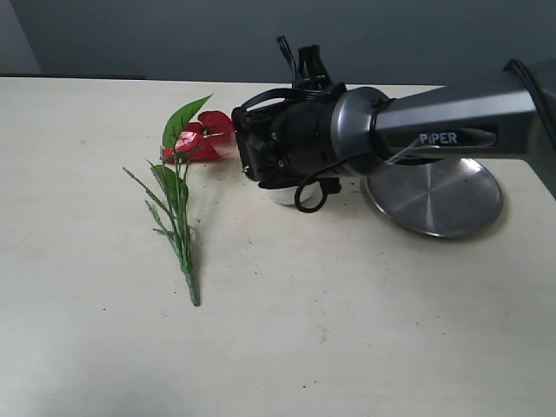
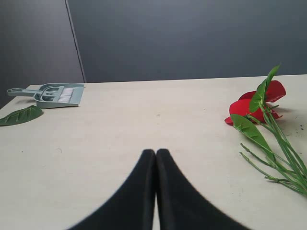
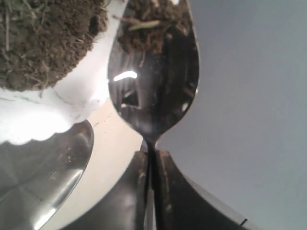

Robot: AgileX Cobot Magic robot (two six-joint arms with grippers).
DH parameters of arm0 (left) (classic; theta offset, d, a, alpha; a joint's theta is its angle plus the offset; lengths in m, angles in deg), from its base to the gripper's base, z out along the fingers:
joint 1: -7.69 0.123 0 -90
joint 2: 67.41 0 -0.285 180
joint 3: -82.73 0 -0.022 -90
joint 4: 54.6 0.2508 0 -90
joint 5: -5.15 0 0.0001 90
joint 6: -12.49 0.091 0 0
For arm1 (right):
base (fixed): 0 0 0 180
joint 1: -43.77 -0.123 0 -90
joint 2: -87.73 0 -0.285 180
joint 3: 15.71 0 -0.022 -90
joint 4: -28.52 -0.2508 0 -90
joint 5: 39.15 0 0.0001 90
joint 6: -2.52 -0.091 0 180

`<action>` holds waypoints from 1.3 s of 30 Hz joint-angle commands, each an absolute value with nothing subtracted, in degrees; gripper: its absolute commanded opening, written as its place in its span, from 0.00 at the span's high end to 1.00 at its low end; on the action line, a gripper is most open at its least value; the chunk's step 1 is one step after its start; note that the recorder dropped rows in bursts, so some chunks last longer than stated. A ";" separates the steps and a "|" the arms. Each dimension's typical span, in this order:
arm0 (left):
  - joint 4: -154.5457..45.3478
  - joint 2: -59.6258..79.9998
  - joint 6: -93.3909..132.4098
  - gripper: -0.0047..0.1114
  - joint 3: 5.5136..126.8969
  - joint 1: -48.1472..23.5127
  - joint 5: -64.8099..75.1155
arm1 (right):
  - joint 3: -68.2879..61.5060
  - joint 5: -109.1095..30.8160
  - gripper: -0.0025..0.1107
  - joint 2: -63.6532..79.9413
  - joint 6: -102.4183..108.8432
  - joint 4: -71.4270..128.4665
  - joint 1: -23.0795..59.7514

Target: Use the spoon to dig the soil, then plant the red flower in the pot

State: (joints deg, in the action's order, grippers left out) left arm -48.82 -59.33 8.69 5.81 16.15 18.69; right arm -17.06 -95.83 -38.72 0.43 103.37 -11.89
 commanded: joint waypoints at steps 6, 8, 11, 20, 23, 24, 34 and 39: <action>-48.94 -59.63 8.57 0.96 5.51 16.18 18.80 | -16.98 -92.60 0.98 -38.26 -3.66 96.07 -11.54; -48.94 -59.63 8.57 0.96 5.51 16.18 18.80 | -16.98 -92.47 0.98 -38.26 -3.66 95.83 -11.54; -48.94 -59.63 8.57 0.96 5.51 16.18 18.80 | -16.98 -92.35 0.98 -38.14 -3.66 95.71 -11.54; -48.94 -59.63 8.57 0.96 5.51 16.18 18.80 | -16.98 -89.43 0.98 -36.36 -6.38 95.96 -11.65; -48.94 -59.63 8.57 0.96 5.51 16.18 18.80 | -16.98 -88.26 0.98 -35.36 -8.22 95.23 -11.65; -48.94 -59.63 8.57 0.96 5.51 16.18 18.80 | -16.98 -88.08 0.98 -35.05 -8.88 95.23 -11.65; -48.94 -59.63 8.57 0.96 5.51 16.18 18.80 | -16.98 -87.51 0.98 -33.52 -10.72 93.54 -11.65; -48.94 -59.63 8.57 0.96 5.51 16.18 18.80 | -16.98 -87.89 0.98 -33.52 -11.16 92.30 -11.65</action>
